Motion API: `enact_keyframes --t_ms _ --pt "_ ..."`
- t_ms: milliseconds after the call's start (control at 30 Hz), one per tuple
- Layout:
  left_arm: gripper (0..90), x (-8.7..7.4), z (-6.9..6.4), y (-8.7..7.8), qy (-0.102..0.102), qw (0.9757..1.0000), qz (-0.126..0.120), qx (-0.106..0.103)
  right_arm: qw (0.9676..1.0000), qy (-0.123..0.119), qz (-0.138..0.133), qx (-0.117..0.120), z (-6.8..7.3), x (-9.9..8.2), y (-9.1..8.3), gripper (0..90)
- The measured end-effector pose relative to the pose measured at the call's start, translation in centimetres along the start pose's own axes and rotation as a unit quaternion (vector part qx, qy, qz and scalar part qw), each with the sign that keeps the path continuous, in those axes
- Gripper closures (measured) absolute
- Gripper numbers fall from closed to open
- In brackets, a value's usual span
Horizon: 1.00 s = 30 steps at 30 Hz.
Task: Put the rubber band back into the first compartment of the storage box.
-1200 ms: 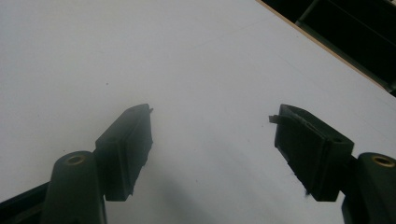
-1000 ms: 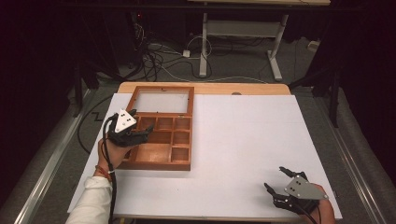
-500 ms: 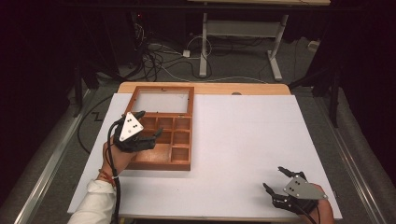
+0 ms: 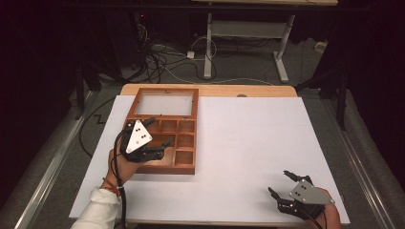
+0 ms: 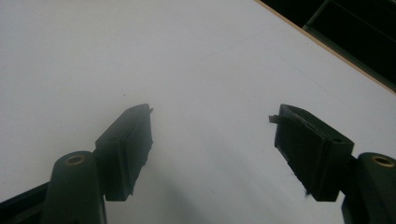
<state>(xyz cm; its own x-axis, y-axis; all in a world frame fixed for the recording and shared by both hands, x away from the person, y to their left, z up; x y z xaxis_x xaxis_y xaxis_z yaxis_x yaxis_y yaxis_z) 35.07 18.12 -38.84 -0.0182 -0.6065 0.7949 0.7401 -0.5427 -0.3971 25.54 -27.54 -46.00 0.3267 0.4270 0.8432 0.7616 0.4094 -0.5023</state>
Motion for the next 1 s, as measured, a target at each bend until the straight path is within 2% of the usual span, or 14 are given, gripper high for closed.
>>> enact_keyframes --t_ms 333,1000 --pt "17.6 0.9 -1.6 -0.2 0.018 0.9997 -0.013 -0.010 1.0000 -0.001 -0.001 0.003 0.2 0.1 0.0 28.4" --pt "17.3 0.7 -4.3 -0.7 0.040 0.9983 -0.031 -0.029 0.9999 -0.008 -0.001 0.010 0.7 0.3 -0.1 28.4"
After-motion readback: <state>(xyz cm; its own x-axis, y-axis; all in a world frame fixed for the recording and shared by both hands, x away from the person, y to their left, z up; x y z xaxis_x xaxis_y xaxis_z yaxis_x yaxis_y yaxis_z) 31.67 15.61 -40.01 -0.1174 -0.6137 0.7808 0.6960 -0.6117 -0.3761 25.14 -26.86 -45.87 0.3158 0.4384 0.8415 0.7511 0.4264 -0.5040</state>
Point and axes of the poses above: each handheld gripper's, and its own axes: y roughly forward along the jaws, x roughly out of its top, z roughly to its left, the point moved 1 cm from there along y, roughly forward along the jaws, and after that the axes turned 11 degrees about y, right-handed, at the moved point
